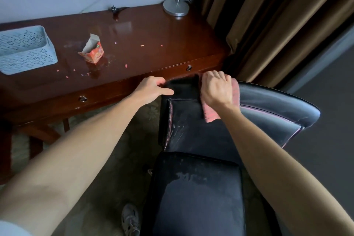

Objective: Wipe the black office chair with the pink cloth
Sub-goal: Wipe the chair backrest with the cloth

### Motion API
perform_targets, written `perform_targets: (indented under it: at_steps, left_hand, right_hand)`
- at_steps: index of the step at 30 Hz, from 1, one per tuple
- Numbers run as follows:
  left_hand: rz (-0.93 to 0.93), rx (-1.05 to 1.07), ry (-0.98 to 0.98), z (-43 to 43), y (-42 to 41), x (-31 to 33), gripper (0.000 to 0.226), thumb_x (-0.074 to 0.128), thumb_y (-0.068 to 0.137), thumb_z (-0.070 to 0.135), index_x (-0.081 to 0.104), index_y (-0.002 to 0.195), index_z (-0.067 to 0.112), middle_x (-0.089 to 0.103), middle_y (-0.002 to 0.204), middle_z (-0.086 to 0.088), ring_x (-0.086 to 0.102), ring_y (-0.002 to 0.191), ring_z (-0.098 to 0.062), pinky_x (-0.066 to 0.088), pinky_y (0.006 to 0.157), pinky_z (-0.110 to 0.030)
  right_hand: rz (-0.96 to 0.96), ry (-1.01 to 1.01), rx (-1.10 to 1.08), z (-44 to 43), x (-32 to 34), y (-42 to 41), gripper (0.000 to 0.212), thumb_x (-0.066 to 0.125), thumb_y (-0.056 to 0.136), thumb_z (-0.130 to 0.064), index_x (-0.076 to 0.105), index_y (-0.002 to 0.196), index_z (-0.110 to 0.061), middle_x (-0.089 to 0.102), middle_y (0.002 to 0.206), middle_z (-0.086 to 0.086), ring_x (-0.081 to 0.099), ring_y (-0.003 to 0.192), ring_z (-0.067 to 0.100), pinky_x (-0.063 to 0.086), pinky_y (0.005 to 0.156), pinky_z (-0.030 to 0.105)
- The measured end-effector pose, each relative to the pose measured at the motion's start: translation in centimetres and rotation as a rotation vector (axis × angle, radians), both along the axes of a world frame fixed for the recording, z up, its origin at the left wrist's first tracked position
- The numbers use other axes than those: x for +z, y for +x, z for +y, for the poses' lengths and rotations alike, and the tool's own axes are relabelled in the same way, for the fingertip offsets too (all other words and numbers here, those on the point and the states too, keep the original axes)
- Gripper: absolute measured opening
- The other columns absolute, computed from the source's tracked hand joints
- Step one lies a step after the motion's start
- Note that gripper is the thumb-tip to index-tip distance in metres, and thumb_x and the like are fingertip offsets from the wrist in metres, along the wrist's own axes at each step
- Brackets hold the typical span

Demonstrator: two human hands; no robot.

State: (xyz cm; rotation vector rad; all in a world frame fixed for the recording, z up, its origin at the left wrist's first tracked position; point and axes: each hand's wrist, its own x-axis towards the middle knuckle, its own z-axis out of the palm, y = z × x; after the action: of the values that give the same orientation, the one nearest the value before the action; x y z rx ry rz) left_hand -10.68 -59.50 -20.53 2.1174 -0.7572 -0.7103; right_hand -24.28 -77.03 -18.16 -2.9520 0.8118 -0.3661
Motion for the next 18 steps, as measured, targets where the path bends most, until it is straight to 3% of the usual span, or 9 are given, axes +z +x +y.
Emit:
perform_targets:
  at_steps: [4, 7, 10, 13, 18]
  left_hand:
    - [-0.036, -0.031, 0.055, -0.9, -0.6, 0.8, 0.015, 0.074, 0.086, 0.034, 0.067, 0.094, 0.024, 0.069, 0.107, 0.004, 0.062, 0.107, -0.021, 0.041, 0.089, -0.033]
    - [-0.07, -0.039, 0.05, -2.0, -1.0, 1.9, 0.032, 0.066, 0.085, 0.044, 0.065, 0.111, 0.025, 0.066, 0.118, 0.004, 0.06, 0.113, -0.022, 0.044, 0.102, -0.043]
    - [-0.233, -0.041, 0.032, -7.6, -3.4, 3.7, 0.031, 0.051, 0.095, 0.049, 0.062, 0.117, 0.028, 0.066, 0.114, 0.009, 0.061, 0.109, -0.018, 0.043, 0.103, -0.043]
    - [-0.448, -0.045, 0.154, -13.7, -6.1, 4.7, 0.04, 0.038, 0.101, 0.051, 0.054, 0.127, 0.024, 0.065, 0.124, 0.001, 0.061, 0.113, -0.027, 0.036, 0.106, -0.05]
    - [-0.53, -0.044, 0.37, -16.8, -7.1, 3.0, 0.056, 0.026, 0.102, 0.054, 0.038, 0.145, 0.02, 0.054, 0.142, -0.011, 0.051, 0.129, -0.033, 0.025, 0.112, -0.059]
  right_hand:
    - [-0.029, 0.06, -0.231, -6.5, 0.3, -5.7, 0.04, 0.032, 0.102, -0.035, 0.061, 0.094, -0.008, 0.064, 0.109, 0.016, 0.052, 0.108, 0.039, 0.033, 0.091, 0.044]
    - [-0.04, 0.069, -0.241, -5.6, -0.4, -4.0, 0.04, 0.032, 0.103, -0.031, 0.064, 0.1, -0.007, 0.064, 0.113, 0.015, 0.05, 0.112, 0.037, 0.029, 0.095, 0.042]
    - [-0.042, 0.058, -0.213, -4.4, -0.2, -3.2, 0.048, 0.022, 0.093, -0.031, 0.064, 0.1, -0.008, 0.064, 0.111, 0.013, 0.05, 0.109, 0.035, 0.027, 0.097, 0.041]
    - [-0.063, 0.064, -0.185, -4.6, -0.5, -3.9, 0.042, 0.025, 0.094, -0.027, 0.064, 0.096, -0.012, 0.064, 0.106, 0.009, 0.051, 0.105, 0.033, 0.028, 0.099, 0.042]
    - [-0.105, 0.057, -0.186, -6.1, -0.9, -5.0, 0.033, 0.033, 0.101, -0.023, 0.064, 0.098, -0.011, 0.065, 0.105, 0.009, 0.053, 0.103, 0.033, 0.031, 0.095, 0.041]
